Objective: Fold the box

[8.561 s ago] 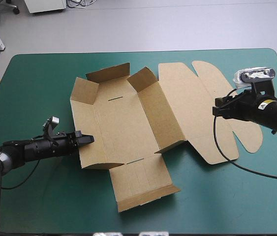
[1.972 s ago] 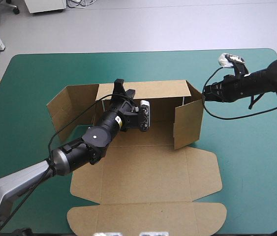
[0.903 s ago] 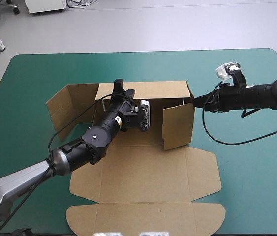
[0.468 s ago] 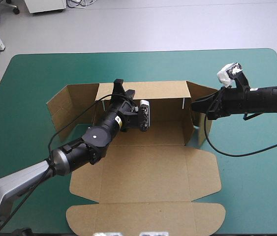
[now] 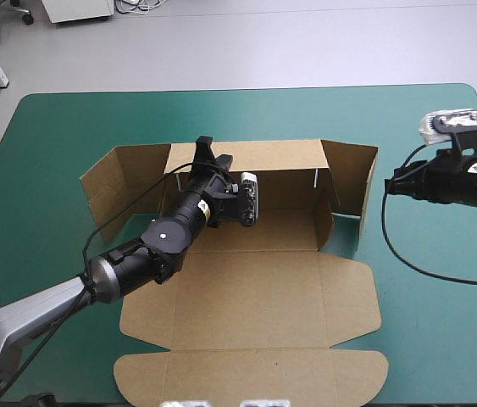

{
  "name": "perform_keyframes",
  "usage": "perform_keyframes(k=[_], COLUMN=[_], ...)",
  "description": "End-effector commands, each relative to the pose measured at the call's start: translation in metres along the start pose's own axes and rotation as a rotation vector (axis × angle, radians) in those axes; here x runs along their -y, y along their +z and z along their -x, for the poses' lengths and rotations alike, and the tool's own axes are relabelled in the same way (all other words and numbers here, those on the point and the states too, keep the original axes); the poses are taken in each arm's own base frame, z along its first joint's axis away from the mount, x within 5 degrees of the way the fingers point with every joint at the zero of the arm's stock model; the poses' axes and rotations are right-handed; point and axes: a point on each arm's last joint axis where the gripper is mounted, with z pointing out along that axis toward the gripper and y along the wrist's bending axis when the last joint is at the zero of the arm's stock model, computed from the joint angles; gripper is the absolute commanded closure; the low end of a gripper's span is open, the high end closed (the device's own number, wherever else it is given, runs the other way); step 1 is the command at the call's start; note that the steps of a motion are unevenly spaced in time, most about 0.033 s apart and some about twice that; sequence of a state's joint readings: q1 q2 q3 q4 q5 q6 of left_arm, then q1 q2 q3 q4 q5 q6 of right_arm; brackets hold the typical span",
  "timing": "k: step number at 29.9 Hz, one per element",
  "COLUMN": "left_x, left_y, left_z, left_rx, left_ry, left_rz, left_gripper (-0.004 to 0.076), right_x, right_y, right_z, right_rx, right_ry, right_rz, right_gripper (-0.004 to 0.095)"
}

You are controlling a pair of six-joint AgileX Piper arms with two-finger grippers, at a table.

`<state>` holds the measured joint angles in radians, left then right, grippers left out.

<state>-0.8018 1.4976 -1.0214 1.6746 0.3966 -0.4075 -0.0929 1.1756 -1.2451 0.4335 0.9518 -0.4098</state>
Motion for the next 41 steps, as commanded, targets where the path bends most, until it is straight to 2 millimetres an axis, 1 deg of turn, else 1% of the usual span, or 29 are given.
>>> perform_keyframes(k=[1,4,7,11,16,19,21,23,26,30,32,35,38,41], left_x=[-0.019,-0.019,-0.019,-0.019,-0.019,-0.019,-0.019,-0.019,-0.019,-0.019,-0.019,-0.019,-0.019,-0.019], left_y=[-0.011,-0.011,-0.011,-0.011,-0.011,-0.011,-0.011,-0.011,-0.011,-0.011,-0.011,-0.011,-0.011,-0.011], left_z=[0.001,0.001,0.001,0.001,0.001,0.001,0.001,0.001,0.001,0.001,0.001,0.001,0.001,0.001], left_rx=[0.003,0.003,0.003,0.003,0.003,0.003,0.003,0.003,0.001,-0.002,-0.002,-0.002,-0.001,0.001], left_ry=[-0.027,-0.027,-0.027,-0.027,-0.027,-0.027,-0.027,-0.027,-0.027,-0.028,-0.028,-0.033,-0.043,-0.054], left_rz=[0.068,0.068,0.068,0.068,0.068,0.068,0.068,0.068,0.069,0.070,0.070,0.070,0.070,0.069], left_gripper=[0.0734,0.0734,0.0734,0.0734,0.0734,0.0734,0.0734,0.0734,0.0734,0.0734,0.0734,0.0734,0.0734,0.0734], right_x=[0.016,0.032,0.043,0.054,0.067,0.068,0.063,0.053,0.041,0.032,0.029,0.023,0.014,0.009], right_y=[-0.004,0.020,0.041,0.069,0.109,0.130,0.144,0.154,0.156,0.145,0.140,0.126,0.114,0.113], right_z=[0.016,0.024,0.036,0.057,0.071,0.073,0.071,0.068,0.065,0.058,0.053,0.047,0.034,0.025], right_rx=[0.117,0.054,0.033,0.040,-0.017,-0.058,-0.088,-0.121,-0.178,-0.267,-0.283,-0.234,-0.177,-0.090], right_ry=[0.089,0.132,0.145,0.166,0.208,0.211,0.202,0.177,0.140,0.112,0.109,0.086,0.057,0.033], right_rz=[-0.089,-0.081,-0.077,-0.026,0.057,0.100,0.119,0.148,0.186,0.225,0.234,0.243,0.278,0.307], right_gripper=[0.0696,0.0696,0.0696,0.0696,0.0698,0.0698,0.0698,0.0698,0.0702,0.0702,0.0702,0.0702,0.0702,0.0702])
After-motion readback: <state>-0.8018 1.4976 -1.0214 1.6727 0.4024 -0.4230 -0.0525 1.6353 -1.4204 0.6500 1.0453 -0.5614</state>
